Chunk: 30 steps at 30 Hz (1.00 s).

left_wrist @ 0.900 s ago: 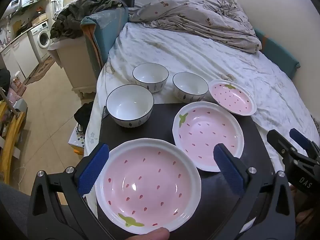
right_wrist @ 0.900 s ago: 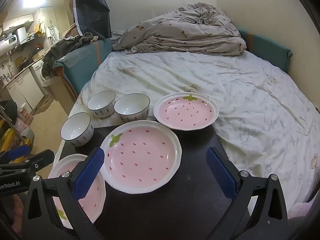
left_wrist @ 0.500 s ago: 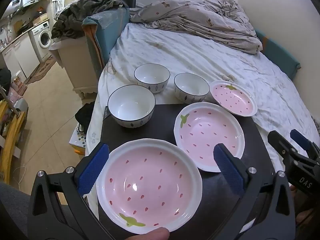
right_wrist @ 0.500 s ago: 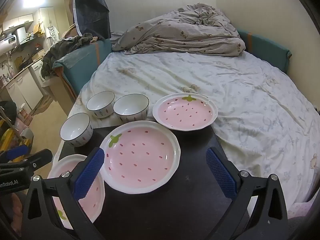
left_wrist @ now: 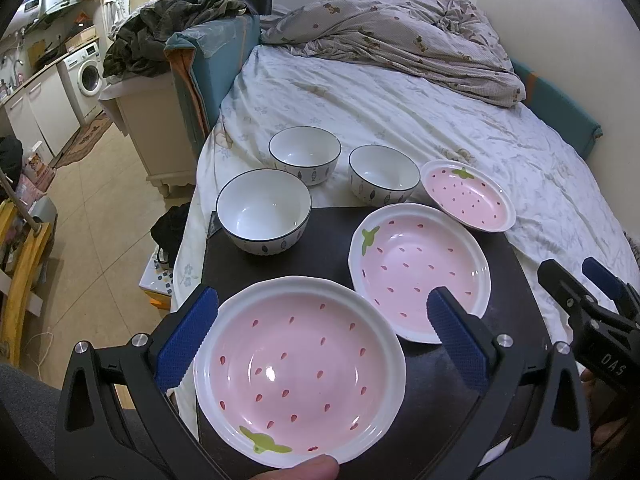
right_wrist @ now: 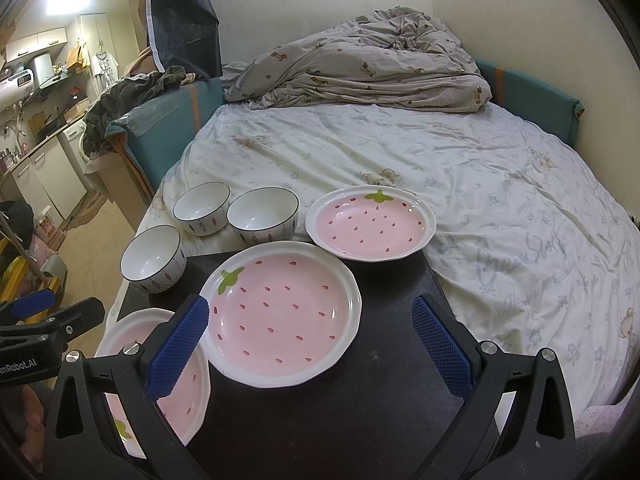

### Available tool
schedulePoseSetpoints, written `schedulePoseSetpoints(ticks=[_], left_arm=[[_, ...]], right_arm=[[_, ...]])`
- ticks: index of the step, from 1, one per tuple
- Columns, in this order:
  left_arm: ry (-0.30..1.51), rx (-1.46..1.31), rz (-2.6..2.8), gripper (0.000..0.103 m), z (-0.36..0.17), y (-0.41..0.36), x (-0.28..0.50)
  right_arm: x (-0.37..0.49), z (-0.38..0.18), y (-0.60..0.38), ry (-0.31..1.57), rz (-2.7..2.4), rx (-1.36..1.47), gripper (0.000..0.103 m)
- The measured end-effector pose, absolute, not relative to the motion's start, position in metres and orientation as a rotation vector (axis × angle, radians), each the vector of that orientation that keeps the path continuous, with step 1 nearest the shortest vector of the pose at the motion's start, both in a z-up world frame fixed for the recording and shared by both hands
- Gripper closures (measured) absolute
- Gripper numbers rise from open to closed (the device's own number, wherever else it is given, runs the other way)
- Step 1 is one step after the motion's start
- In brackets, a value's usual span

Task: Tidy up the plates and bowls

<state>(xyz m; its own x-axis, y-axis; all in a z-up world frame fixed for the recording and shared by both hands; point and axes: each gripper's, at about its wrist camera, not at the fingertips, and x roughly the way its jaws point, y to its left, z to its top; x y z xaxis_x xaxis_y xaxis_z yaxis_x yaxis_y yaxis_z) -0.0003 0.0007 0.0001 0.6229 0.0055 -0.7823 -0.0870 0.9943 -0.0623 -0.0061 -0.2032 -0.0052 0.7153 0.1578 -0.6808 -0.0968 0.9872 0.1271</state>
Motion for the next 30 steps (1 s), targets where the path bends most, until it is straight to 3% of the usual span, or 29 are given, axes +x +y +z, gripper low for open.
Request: schedulePoseSetpoints(ticks=[30], left_arm=[[0.9,-0.098,0.055,0.0,0.0023,0.0085,0.0037]], right_arm=[[-0.0061,-0.0047,-0.2034,0.76,0.141,0.084,0.0]])
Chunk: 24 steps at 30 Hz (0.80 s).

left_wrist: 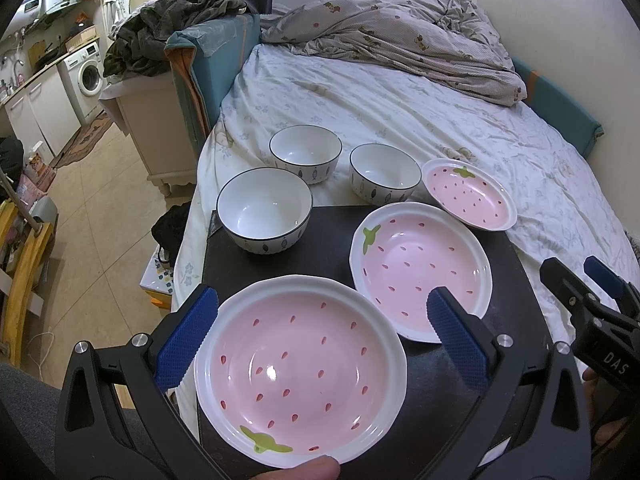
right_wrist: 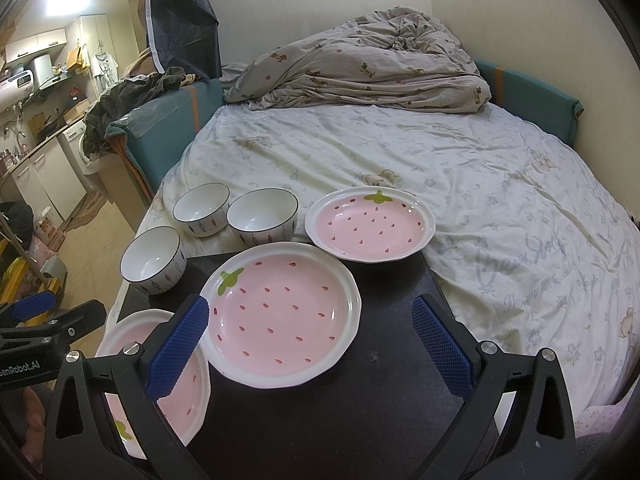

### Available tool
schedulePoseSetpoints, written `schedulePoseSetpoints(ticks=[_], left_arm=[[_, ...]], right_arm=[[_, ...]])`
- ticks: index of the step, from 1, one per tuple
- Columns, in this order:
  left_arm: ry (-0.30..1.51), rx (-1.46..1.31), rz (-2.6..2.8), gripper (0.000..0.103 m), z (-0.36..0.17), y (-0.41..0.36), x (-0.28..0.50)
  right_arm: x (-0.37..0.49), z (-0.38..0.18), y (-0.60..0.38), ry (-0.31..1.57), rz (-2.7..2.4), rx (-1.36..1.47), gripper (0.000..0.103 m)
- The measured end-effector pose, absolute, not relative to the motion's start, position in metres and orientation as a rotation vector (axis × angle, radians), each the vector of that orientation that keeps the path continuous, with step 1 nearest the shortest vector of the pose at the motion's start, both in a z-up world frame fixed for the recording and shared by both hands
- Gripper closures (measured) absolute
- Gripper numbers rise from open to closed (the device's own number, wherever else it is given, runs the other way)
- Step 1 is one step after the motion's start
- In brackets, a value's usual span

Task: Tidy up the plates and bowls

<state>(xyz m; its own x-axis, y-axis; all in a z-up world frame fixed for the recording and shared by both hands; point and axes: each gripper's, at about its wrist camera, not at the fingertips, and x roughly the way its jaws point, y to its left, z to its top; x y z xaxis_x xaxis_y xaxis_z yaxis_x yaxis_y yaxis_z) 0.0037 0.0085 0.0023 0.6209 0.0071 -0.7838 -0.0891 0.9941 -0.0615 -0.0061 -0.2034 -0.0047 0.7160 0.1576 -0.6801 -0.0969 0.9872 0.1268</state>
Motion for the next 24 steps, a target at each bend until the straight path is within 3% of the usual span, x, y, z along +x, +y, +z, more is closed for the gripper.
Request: schedulePoseSetpoints(ticks=[24], left_arm=[[0.901,-0.094,0.056,0.0,0.0034,0.0107,0.0026]], right_arm=[[-0.006,-0.0053,-0.2054,0.76,0.139,0.081,0.0]])
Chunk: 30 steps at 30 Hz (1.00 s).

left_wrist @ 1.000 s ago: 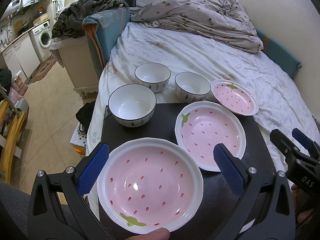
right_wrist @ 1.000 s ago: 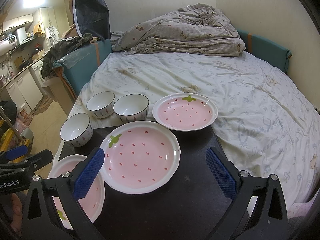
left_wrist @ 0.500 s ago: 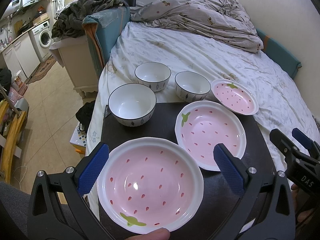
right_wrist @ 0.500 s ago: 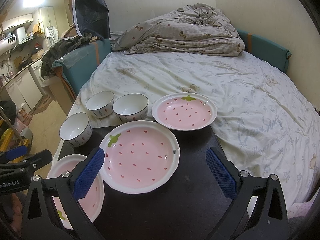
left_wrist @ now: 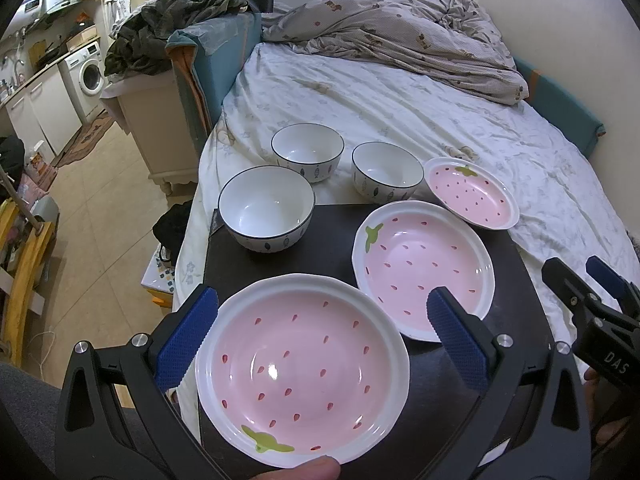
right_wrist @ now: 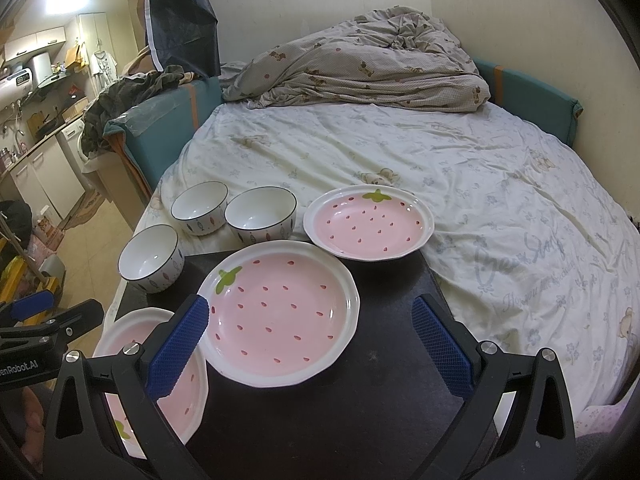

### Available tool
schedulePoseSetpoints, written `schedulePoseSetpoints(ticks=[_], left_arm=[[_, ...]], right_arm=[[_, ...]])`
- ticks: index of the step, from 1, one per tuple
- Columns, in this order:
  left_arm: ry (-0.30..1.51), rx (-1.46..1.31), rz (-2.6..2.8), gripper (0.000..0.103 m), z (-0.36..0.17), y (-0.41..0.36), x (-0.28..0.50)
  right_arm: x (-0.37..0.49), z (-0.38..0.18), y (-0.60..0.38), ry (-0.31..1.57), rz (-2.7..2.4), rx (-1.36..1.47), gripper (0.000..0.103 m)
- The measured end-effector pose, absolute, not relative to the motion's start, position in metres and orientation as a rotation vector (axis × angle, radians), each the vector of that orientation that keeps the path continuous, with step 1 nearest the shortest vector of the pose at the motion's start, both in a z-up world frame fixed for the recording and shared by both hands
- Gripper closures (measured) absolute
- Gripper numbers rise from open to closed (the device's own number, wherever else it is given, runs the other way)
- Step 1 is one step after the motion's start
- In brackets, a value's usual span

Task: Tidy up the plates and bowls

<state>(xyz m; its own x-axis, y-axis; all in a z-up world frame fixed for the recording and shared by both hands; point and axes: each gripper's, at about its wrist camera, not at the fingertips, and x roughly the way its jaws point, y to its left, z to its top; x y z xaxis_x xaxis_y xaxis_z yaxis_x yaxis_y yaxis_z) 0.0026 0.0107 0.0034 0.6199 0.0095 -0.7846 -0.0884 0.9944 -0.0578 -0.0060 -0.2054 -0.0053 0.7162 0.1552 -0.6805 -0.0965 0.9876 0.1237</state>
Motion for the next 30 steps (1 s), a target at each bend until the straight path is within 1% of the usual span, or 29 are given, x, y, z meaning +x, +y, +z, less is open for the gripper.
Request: schedulePoseSetpoints(ticks=[9,10,14,16,21,24,25,27,28,30], left_arm=[[0.928,-0.104,0.056,0.0,0.002,0.03,-0.003],[0.934,-0.102,0.06,0.0,-0.009,0.027,-0.003],[0.984,-0.099,0.054,0.0,-0.017,0.024,0.006],[1.031,-0.097,0.07,0.0,-0.027,0.027,0.015],[1.122,-0.146,0.147,0.0,-0.043,0.046,0.023],[1.146,-0.147,0.178,0.0,-0.048,0.051,0.023],[1.149,-0.148,0.183,0.0,-0.048,0.051,0.023],[1.156,-0.155,0.191,0.0,-0.049,0.054,0.024],[1.162,-0.157,0.197,0.0,-0.049,0.056,0.024],[1.165,-0.161,0.213,0.0,-0.049,0.06,0.024]], right_arm=[[-0.005,-0.006,-0.205,0.766,0.143,0.082,0.0],[-0.005,-0.008,-0.206,0.768,0.144,0.083,0.0],[0.001,-0.018,-0.202,0.79,0.159,0.089,0.0],[0.006,-0.023,-0.2,0.832,0.206,0.123,0.0],[0.017,-0.053,-0.193,1.038,0.37,0.238,0.0],[0.018,-0.069,-0.18,1.149,0.452,0.276,0.0],[0.018,-0.075,-0.176,1.175,0.465,0.288,0.001],[0.019,-0.09,-0.166,1.244,0.488,0.321,0.009],[0.02,-0.097,-0.161,1.28,0.498,0.335,0.011],[0.021,-0.116,-0.15,1.362,0.52,0.365,0.024]])
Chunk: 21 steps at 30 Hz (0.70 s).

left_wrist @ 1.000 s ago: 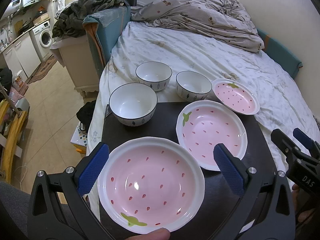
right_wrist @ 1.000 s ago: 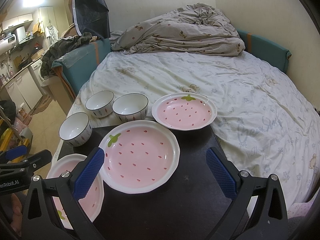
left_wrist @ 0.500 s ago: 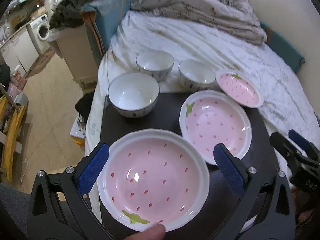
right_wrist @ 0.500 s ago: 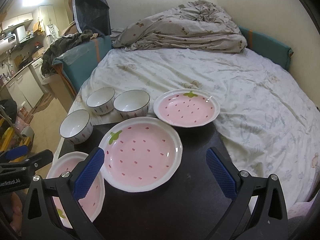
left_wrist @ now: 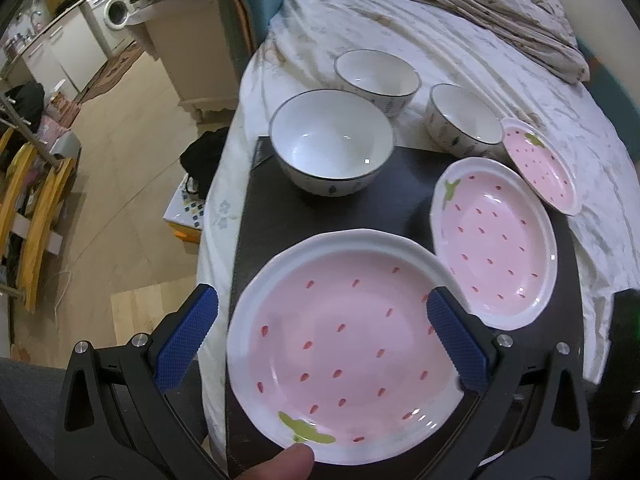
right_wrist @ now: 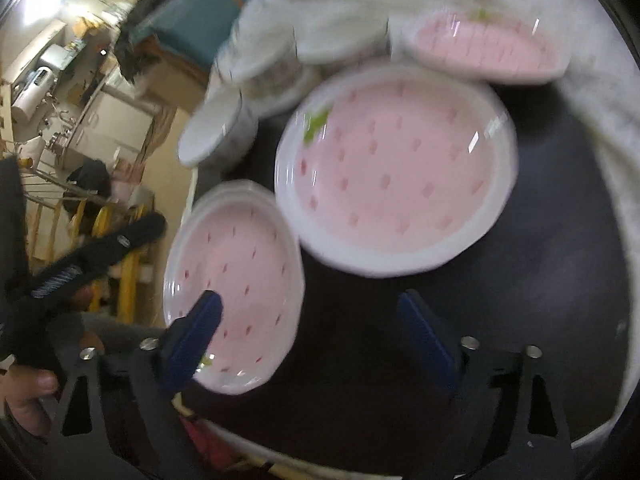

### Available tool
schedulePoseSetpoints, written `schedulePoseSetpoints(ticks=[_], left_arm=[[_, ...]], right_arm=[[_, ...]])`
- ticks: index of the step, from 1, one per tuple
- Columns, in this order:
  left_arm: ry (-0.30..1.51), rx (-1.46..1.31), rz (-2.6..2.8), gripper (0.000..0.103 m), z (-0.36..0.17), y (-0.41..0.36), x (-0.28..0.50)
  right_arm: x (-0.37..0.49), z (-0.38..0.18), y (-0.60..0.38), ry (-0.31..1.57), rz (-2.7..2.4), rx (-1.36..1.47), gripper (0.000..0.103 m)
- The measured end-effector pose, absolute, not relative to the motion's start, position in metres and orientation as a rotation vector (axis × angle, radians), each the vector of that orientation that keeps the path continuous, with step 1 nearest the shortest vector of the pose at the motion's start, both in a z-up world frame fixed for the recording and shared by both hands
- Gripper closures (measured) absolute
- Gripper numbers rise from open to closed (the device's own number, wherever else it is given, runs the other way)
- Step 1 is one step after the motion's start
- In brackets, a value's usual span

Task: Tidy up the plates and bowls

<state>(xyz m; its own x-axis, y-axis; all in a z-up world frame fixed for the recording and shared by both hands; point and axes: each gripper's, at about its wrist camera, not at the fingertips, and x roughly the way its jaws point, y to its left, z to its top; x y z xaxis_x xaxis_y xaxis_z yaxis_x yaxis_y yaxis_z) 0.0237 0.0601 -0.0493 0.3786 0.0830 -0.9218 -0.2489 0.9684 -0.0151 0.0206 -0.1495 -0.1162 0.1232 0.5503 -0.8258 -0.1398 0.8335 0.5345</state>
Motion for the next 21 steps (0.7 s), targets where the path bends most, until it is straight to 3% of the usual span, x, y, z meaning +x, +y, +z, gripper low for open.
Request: schedulePoseSetpoints(ticks=[7,16,19,20,21], left_arm=[[1.199,-0.183,0.209,0.0,-0.058,0.07,0.025],[1.2,-0.205,0.205,0.0,-0.056,0.071,0.024],[1.202,-0.214,0.198,0.0,-0.056,0.069,0.025],[1.202,-0.213,0.199,0.0,-0.056,0.069,0.025],[1.203,-0.211,0.201,0.0,-0.056,0.069,0.025]], right_arm=[[0.025,-0.153,-0.124,1.489,0.529,0.379,0.041],[0.035,-0.157,-0.116,1.464,0.577,0.408,0.043],[0.037,-0.157,-0.114,1.455,0.591,0.406,0.049],[0.037,-0.162,-0.11,1.472,0.614,0.423,0.062],[0.036,-0.165,-0.109,1.485,0.621,0.437,0.067]])
